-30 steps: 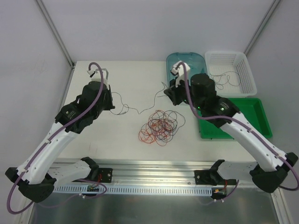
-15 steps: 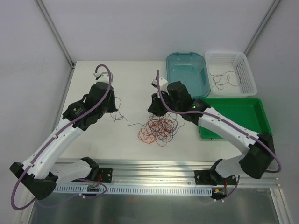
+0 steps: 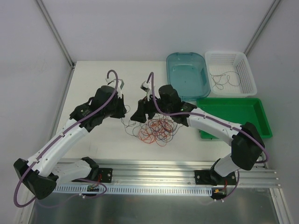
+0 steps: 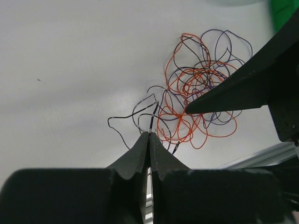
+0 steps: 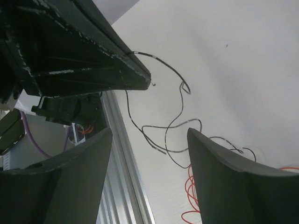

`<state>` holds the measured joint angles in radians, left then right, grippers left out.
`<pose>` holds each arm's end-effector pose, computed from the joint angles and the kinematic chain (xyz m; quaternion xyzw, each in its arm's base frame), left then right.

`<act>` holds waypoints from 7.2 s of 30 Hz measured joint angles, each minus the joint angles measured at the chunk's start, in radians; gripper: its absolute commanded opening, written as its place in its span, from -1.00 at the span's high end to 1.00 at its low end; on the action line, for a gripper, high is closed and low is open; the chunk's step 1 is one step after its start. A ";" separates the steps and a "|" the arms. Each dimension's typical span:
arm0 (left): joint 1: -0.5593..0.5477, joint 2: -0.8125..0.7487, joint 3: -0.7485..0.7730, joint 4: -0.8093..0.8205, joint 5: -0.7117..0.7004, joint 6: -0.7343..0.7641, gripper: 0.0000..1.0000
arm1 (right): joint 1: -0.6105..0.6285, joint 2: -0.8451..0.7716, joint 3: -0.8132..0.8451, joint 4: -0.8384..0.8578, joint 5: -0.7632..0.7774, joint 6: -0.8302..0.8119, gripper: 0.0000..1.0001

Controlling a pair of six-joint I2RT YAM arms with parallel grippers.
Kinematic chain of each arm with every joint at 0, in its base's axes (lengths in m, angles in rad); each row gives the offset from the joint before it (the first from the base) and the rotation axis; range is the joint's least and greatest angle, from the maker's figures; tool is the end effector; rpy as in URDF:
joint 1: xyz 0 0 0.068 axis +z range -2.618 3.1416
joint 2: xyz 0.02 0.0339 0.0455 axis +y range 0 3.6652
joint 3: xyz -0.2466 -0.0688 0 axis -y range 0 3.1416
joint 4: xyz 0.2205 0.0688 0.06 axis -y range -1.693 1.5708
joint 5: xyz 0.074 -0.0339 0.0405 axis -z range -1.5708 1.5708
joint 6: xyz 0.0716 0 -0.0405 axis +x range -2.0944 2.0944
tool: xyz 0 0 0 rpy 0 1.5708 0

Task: Untangle the cables

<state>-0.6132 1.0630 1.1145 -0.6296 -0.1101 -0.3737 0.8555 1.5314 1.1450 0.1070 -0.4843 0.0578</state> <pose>0.1998 -0.1310 0.3209 0.0789 0.8748 -0.1826 0.4417 0.2170 0.3006 0.2945 -0.4341 0.6585 0.4295 0.4399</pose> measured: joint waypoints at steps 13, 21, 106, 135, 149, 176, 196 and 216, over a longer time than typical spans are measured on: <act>0.000 -0.034 -0.001 0.047 0.060 -0.054 1.00 | 0.086 0.003 -0.057 0.091 -0.097 -0.011 -0.38; 0.000 -0.072 -0.001 0.050 0.080 -0.117 1.00 | 0.090 0.056 -0.057 0.084 -0.068 -0.035 0.43; 0.150 0.242 -0.204 0.127 -0.203 0.211 -0.98 | -1.007 0.475 0.515 -0.229 0.497 -0.062 -0.44; 0.102 0.283 -0.180 0.126 0.245 0.146 -0.98 | -0.396 0.026 -0.076 -0.506 0.239 -0.346 -0.42; 0.023 0.321 -0.180 0.233 0.384 0.105 -0.98 | -0.339 0.216 -0.020 -0.401 0.215 -0.361 0.52; 0.011 0.192 -0.201 0.284 0.346 0.090 -0.98 | 0.001 -0.333 0.571 -0.664 0.661 -0.311 0.99; -0.010 0.282 -0.230 0.436 0.367 0.000 -0.89 | 0.014 -0.378 0.537 -0.680 0.712 -0.265 0.99; -0.130 0.717 -0.063 0.616 -0.001 -0.113 1.00 | 0.015 -0.552 0.455 -0.769 0.689 -0.231 0.99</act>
<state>-0.7429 1.7802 1.0515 -0.0139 -0.1108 -0.4866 0.8703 0.9791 1.6001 -0.6621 0.2047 -0.1730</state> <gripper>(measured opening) 0.019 0.019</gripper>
